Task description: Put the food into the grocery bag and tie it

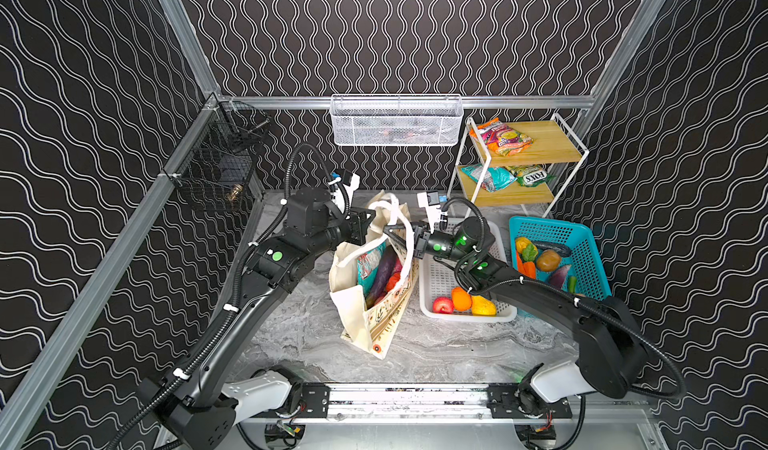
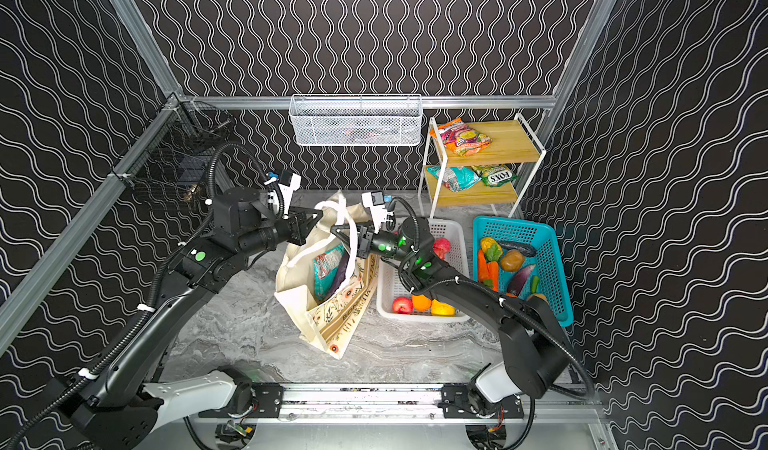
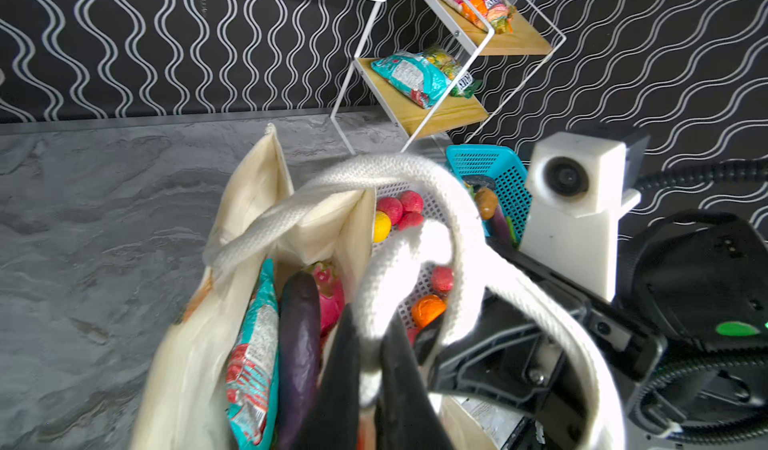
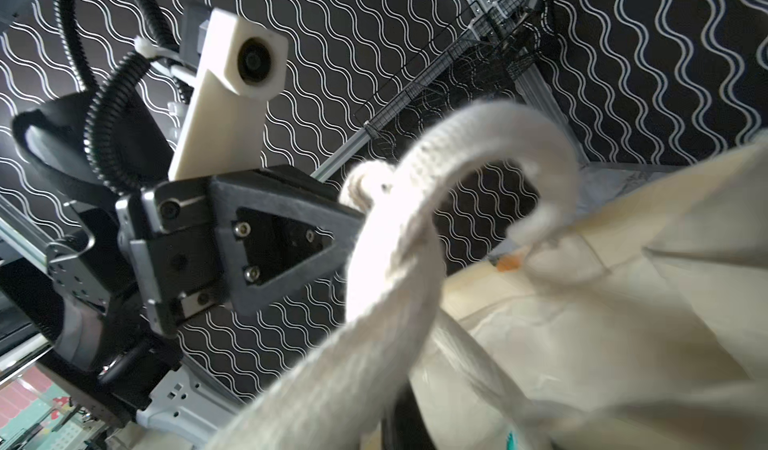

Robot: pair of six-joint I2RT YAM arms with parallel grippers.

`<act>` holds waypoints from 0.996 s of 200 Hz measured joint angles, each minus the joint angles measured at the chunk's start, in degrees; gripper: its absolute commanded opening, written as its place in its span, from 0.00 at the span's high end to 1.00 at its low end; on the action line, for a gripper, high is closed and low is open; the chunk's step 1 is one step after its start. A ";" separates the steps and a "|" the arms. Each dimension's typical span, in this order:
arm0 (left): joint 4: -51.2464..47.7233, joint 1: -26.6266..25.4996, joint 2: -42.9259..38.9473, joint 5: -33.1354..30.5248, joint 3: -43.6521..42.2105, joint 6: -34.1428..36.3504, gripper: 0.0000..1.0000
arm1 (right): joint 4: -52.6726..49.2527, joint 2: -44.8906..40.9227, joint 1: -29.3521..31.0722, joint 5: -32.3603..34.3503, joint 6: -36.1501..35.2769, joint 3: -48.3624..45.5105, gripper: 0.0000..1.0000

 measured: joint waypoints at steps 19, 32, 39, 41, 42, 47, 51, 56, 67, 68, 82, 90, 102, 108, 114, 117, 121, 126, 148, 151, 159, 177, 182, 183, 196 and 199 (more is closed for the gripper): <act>-1.01 1.27 -0.55 -0.22 0.04 0.70 1.00 | -3.43 -1.20 -0.92 0.44 -1.77 -1.27 1.00; -1.55 2.16 -0.87 -0.28 0.07 1.14 1.00 | -5.40 -2.27 -1.55 0.61 -2.75 -1.86 1.00; -1.75 2.56 -1.03 -0.28 0.07 1.29 1.00 | -6.25 -2.80 -1.86 0.74 -3.34 -2.05 1.00; -1.84 2.69 -1.07 -0.28 0.07 1.31 1.00 | -6.56 -2.95 -1.95 0.81 -3.67 -2.08 1.00; -1.90 2.75 -1.09 -0.28 0.07 1.33 1.00 | -6.71 -3.04 -2.01 0.81 -3.82 -2.10 1.00; -2.14 3.06 -1.22 -0.26 0.07 1.46 1.00 | -7.26 -3.34 -2.21 0.85 -4.13 -2.19 1.00; -2.36 3.28 -1.33 -0.26 0.07 1.46 1.00 | -7.74 -3.61 -2.36 0.90 -4.15 -2.27 1.00; -2.60 3.56 -1.44 -0.28 0.07 1.49 1.00 | -8.24 -3.91 -2.51 1.09 -4.50 -2.40 1.00; -2.99 4.52 -1.77 -0.39 0.04 1.51 1.00 | -9.57 -4.48 -2.78 1.46 -5.40 -2.56 1.00; -3.04 4.59 -1.81 -0.39 0.04 1.51 1.00 | -9.64 -4.50 -2.80 1.49 -5.40 -2.56 1.00; -3.41 5.81 -2.16 -0.42 -0.20 1.53 1.00 | -11.15 -5.03 -2.99 2.45 -6.01 -2.56 1.00; -3.67 6.54 -2.32 -0.44 -0.35 1.51 1.00 | -11.89 -5.22 -3.13 2.86 -6.86 -2.56 1.00; -3.78 7.82 -2.51 -0.35 -0.68 1.46 1.00 | -13.25 -5.42 -3.26 3.54 -7.37 -2.54 1.00; -3.87 8.50 -2.56 -0.09 -0.76 1.44 1.00 | -13.92 -5.53 -3.28 3.87 -7.74 -2.54 1.00; -3.89 9.16 -2.56 0.20 -0.83 1.42 1.00 | -14.64 -5.62 -3.30 4.11 -8.28 -2.49 1.00; -3.91 9.38 -2.56 0.28 -0.85 1.40 1.00 | -14.84 -5.62 -3.32 4.22 -8.33 -2.47 1.00; -3.93 9.81 -2.56 0.55 -0.94 1.31 1.00 | -15.21 -5.66 -3.34 4.31 -8.50 -2.45 1.00; -3.96 10.14 -2.56 0.72 -1.05 1.22 1.00 | -15.76 -5.73 -3.39 4.50 -8.79 -2.38 1.00; -4.04 11.15 -2.56 1.44 -1.51 1.01 1.00 | -17.35 -6.16 -3.58 5.60 -9.92 -2.32 1.00; -4.04 11.23 -2.56 1.55 -1.57 0.98 1.00 | -17.51 -6.21 -3.61 5.68 -10.05 -2.29 1.00; -4.02 11.41 -2.56 1.79 -1.86 0.81 1.00 | -17.88 -6.32 -3.65 6.03 -10.16 -2.23 1.00; -3.78 11.54 -2.64 2.08 -2.95 0.22 1.00 | -18.53 -6.51 -3.78 7.19 -10.58 -2.10 1.00; -3.76 11.56 -2.73 2.08 -3.34 -0.17 1.00 | -18.62 -6.58 -3.82 7.50 -10.58 -2.10 1.00; -3.76 11.56 -2.73 2.05 -3.41 -0.17 1.00 | -18.62 -6.58 -3.82 7.56 -10.58 -2.10 1.00; -3.61 11.76 -3.08 2.05 -4.50 -0.24 1.00 | -18.71 -6.78 -3.91 8.79 -10.56 -2.10 1.00; -3.45 11.80 -3.23 2.01 -4.90 -0.26 1.00 | -18.71 -6.80 -3.91 9.07 -10.56 -2.10 1.00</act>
